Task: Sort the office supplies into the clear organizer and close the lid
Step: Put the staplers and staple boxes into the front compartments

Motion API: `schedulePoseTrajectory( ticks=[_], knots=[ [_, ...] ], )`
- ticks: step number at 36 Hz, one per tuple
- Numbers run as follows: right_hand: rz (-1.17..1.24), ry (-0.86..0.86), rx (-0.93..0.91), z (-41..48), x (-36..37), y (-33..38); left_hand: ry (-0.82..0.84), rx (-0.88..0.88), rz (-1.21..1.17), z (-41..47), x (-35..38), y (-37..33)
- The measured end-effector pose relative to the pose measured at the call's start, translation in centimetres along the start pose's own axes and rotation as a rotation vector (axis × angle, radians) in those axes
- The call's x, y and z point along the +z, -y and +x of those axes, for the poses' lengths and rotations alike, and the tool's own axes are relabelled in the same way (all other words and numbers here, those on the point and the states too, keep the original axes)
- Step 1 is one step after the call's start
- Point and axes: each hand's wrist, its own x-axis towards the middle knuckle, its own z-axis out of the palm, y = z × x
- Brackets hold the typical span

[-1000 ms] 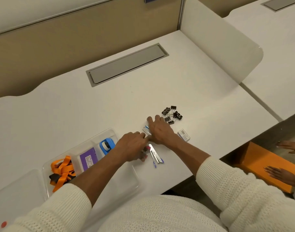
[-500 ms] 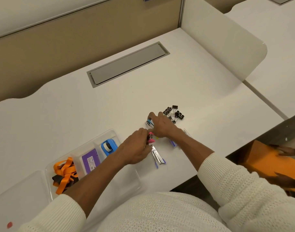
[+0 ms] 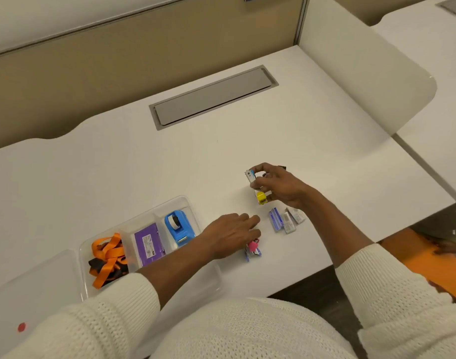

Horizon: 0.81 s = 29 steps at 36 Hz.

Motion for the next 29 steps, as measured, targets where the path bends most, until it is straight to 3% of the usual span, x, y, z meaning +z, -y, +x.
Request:
schedulePoseTrajectory(
  ticks=[5, 10, 17, 22, 27, 29],
  knots=[
    [0.065, -0.038, -0.007, -0.8, -0.1, -0.4, -0.049, -0.017, 0.017, 0.1, -0.4, -0.4],
    [0.159, -0.072, -0.044, -2.2, -0.9, 0.2, -0.206, -0.229, -0.146, -2.1, -1.6, -2.0],
    [0.12, -0.096, -0.076, -4.1, -0.1, 1.5, -0.387, -0.798, -0.728, -9.9, -2.7, -4.1],
    [0.042, -0.02, -0.048, -5.3, 3.9, 2.1, -0.298, -1.109, -1.035, -16.0, -0.4, -4.4],
    [-0.034, 0.086, 0.026, -7.1, 10.4, 1.8, -0.326, -1.267, -1.44, -18.7, 2.2, -5.2],
    [-0.095, 0.109, 0.051, -7.7, 12.9, 1.1, -0.364, -1.281, -1.5, -18.9, 2.6, -5.3]
  ],
)
